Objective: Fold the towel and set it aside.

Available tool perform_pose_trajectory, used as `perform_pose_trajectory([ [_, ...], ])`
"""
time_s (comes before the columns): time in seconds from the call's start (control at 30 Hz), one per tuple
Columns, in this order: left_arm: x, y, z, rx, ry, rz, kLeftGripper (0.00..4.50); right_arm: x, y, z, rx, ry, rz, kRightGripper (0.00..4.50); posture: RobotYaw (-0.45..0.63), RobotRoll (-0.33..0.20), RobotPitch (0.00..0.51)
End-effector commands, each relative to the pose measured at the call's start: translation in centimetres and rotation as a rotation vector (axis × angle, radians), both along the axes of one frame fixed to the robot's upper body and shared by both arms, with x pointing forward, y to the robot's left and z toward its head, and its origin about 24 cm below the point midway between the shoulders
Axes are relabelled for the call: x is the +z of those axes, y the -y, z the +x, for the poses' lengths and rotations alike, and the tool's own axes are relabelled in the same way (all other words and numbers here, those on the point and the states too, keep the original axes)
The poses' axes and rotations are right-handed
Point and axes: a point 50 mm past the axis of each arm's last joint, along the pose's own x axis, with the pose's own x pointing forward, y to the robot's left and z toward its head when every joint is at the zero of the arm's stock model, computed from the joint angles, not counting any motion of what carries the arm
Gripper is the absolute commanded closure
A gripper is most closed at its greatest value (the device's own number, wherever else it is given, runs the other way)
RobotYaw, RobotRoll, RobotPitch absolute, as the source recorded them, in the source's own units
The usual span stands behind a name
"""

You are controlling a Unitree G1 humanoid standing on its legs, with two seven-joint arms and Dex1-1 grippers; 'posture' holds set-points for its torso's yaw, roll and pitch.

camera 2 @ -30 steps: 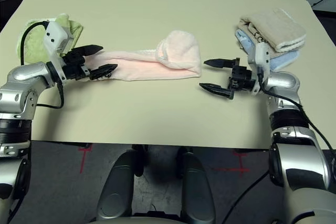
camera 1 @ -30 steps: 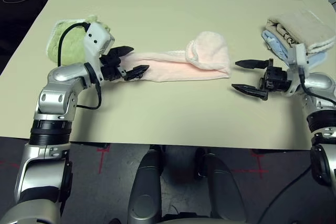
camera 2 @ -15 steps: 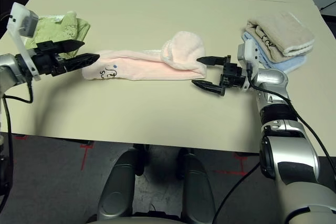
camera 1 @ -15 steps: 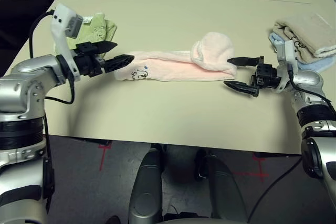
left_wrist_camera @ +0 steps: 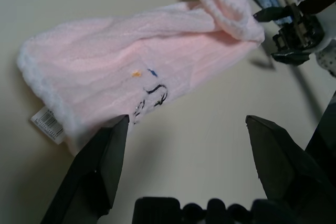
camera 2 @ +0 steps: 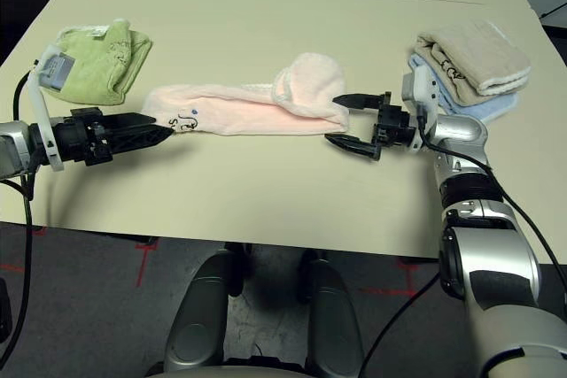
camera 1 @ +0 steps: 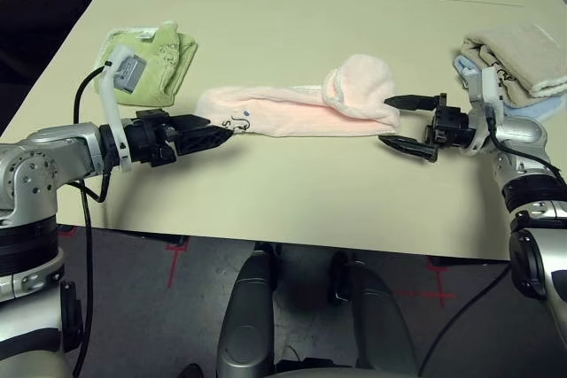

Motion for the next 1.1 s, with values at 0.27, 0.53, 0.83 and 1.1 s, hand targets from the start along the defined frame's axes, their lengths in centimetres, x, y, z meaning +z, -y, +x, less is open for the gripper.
perform_pose_trajectory([
  [0.27,-1.9,-1.2,0.0,0.066,-0.204,-0.093,0.00,0.1,0.5,-0.4,-0.010,0.012,0.000,0.02,0.16,0.000,0.261],
  [0.53,-2.9,-2.1,-0.3,0.112,-0.260,-0.071,0.00,0.1,0.5,-0.4,-0.009,0.015,-0.004,0.02,0.16,0.000,0.261],
  [0.83,-3.4,-2.4,1.4,0.230,-0.216,-0.093,0.00,0.0,0.4,-0.4,-0.009,0.015,-0.013,0.02,0.15,0.000,0.261],
  [1.1,-1.9,-2.1,3.5,0.315,-0.174,-0.237,0.00,0.0,0.7,-0.5,-0.018,0.015,-0.024,0.02,0.15,0.000,0.262],
])
